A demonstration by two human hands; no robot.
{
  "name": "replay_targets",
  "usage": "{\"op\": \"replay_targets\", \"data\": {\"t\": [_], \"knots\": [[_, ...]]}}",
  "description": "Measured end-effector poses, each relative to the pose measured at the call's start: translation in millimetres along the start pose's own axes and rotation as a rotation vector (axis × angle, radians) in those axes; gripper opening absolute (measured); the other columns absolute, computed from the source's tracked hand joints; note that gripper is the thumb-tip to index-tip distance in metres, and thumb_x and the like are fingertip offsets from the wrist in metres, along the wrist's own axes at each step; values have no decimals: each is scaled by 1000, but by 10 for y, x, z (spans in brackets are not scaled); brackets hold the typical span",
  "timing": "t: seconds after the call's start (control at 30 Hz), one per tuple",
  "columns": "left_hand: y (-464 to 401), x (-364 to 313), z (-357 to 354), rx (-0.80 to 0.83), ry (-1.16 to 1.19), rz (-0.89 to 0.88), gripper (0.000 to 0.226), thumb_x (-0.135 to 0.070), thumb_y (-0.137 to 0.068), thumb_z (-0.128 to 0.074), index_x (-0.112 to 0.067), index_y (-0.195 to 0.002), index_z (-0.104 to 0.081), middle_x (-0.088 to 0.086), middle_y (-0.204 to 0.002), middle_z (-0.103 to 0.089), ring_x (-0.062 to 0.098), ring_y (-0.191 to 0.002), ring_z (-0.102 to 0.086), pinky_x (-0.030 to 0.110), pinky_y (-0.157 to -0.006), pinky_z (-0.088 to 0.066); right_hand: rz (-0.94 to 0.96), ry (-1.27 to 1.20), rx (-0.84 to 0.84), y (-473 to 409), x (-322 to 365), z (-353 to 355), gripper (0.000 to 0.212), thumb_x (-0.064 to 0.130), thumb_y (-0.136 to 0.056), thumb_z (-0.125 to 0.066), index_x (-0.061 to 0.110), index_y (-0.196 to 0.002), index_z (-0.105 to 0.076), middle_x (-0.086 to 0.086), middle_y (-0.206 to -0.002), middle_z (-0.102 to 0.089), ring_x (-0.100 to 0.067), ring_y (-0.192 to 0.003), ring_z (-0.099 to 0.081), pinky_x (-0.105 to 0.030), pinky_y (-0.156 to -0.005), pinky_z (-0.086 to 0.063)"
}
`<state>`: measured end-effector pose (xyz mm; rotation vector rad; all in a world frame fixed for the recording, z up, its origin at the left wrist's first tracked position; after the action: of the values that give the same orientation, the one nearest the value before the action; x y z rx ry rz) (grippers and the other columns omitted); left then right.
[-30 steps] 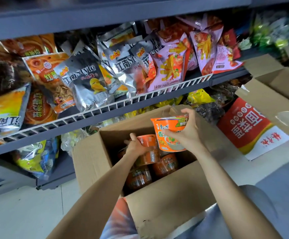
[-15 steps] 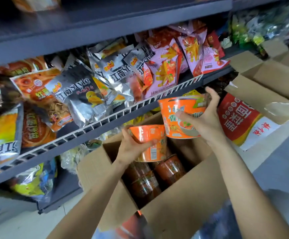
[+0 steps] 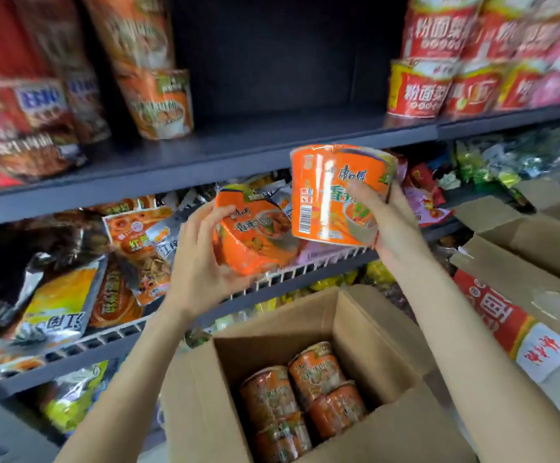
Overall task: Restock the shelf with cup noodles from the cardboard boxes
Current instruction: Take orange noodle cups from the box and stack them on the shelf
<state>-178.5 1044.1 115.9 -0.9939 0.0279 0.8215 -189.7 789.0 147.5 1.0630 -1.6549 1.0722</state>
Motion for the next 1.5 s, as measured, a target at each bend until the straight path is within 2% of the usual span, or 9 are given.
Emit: {"op": "replay_targets", "data": {"t": [0.2, 0.3, 0.47, 0.57, 0.8, 1.0, 1.17, 1.33, 1.5], "knots": [[-558, -202, 335, -195, 109, -18, 99, -58, -51, -80, -34, -135, -32, -19, -135, -38, 12, -127, -42, 26, -107, -32, 112, -402, 12, -324, 527, -423, 63, 33, -64, -72, 24, -123, -53, 9, -103, -72, -10, -94, -69, -32, -75, -54], [-893, -176, 501, -253, 224, 16, 99, -47, -50, -88, -37, -132, -34, -7, -136, -45, 19, -127, -46, 43, -104, -40, 223, -363, 75, -530, 871, -702, 75, 32, -63, -75, 23, -131, -45, 13, -102, -70, -8, -96, -68, -38, -87, -54], [-1369, 39, 597, -323, 204, 162, 96, -49, -50, -89, -46, -125, -29, -10, -128, -52, 10, -116, -55, 42, -96, -48, 412, -93, 161, -890, 1158, -1283, 104, 26, -67, -85, 25, -146, -17, 3, -127, -58, -9, -110, -61, -31, -93, -51], [-1619, 248, 419, -285, 202, 268, 96, -47, -56, -88, -41, -127, -23, -6, -128, -54, 11, -112, -57, 39, -95, -49, 500, 165, 135, -1137, 1153, -1626, 113, 44, -69, -81, 24, -150, -5, -1, -142, -41, -12, -125, -49, -34, -100, -47], [-2075, 663, 160, -114, -132, 518, 126, -68, -68, -68, -17, -150, 13, 14, -144, -41, 32, -128, -45, 49, -100, -43, 613, 715, 160, -1530, 871, -1803, 94, 32, -85, -69, 23, -152, -3, -10, -150, -26, -27, -130, -42, -41, -101, -44], [-2006, 774, 568, -120, -613, 331, 81, -58, -85, -56, -19, -149, -25, 13, -148, -33, 35, -133, -29, 47, -105, -32, 860, 1123, 107, -1662, 603, -1892, 70, 28, -92, -60, 39, -147, -17, -11, -155, -7, -32, -130, -37, -46, -87, -50], [-1941, 1101, 782, -87, -631, 360, 71, -44, -92, -53, -24, -151, -19, 4, -159, -13, 30, -144, -12, 48, -112, -24, 758, 1269, 17, -2064, 442, -2118, 67, 14, -97, -49, 36, -150, -14, -18, -156, -2, -44, -134, -29, -50, -85, -49], [-2045, 1268, 682, 7, -630, 363, 69, -43, -92, -52, -19, -150, -23, -3, -161, -6, 26, -141, -24, 44, -111, -30, 493, 1257, 269, -2471, 218, -2355, 62, 22, -98, -48, 33, -149, -15, -16, -156, 22, -45, -141, 19, -55, -114, -21], [-2024, 1007, 672, -90, -631, 276, 60, -34, -91, -55, -13, -145, -36, 10, -154, -29, 28, -141, -23, 45, -109, -32, 590, 1287, 361, -2325, 268, -2207, 65, 42, -98, -44, 36, -152, -7, -12, -157, 22, -28, -143, 26, -52, -115, 11]]}}
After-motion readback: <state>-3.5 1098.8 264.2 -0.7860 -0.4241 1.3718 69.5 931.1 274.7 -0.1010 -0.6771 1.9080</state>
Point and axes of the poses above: each hand's wrist, its own y-axis away from the middle knuckle, its own z-axis out of the back of the hand, x = y × z, the point moved 5 cm from there along -y, towards the middle knuckle
